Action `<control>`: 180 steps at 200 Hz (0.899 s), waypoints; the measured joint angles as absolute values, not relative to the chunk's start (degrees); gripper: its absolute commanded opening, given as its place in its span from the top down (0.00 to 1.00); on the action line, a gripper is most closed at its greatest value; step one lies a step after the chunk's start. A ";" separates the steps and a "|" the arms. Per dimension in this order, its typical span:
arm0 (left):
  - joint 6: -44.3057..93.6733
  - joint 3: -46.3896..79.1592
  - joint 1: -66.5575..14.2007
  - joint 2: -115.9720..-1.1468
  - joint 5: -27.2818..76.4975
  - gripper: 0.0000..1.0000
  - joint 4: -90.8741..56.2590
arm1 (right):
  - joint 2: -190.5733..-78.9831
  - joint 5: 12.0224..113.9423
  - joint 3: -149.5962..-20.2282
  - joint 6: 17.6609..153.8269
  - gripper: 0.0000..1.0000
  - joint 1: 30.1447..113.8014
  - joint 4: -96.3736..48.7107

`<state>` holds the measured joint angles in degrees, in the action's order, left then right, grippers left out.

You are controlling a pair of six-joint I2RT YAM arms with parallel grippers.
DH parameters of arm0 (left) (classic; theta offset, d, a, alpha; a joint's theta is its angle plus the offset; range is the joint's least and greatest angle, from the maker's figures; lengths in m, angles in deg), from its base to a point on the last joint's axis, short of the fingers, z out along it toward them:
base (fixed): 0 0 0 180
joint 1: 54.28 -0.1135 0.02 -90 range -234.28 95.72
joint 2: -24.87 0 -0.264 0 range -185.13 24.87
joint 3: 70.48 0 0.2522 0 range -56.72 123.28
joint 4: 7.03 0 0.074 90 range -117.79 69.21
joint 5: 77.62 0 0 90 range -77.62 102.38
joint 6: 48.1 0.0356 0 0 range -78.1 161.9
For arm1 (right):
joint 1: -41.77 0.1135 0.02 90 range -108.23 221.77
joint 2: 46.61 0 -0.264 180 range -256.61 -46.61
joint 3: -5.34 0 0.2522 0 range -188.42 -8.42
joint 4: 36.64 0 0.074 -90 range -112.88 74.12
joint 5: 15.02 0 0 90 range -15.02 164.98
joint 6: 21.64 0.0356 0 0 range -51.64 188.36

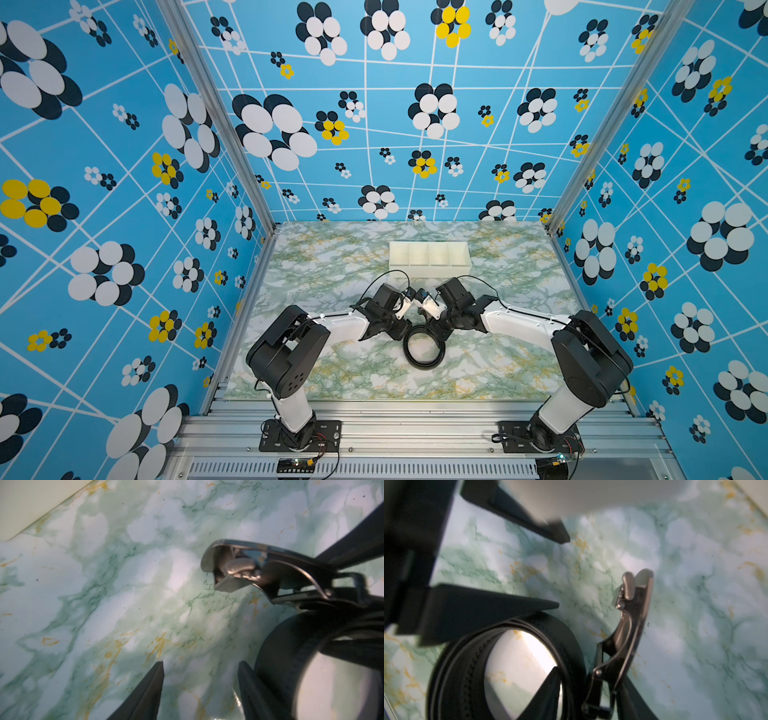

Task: Place the belts into the storage roll
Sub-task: Pick up the belt from the center of the board.

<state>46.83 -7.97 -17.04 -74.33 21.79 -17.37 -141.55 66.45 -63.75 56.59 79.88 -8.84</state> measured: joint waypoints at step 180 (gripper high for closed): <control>41.43 -11.18 -15.99 -61.83 18.82 0.42 -23.84 | -121.64 66.71 -52.76 91.43 0.31 81.45 -0.07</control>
<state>41.43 -11.18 -15.99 -61.83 18.82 -23.84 -121.64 66.71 -52.76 91.43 81.45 -0.07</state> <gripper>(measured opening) 0.584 0.693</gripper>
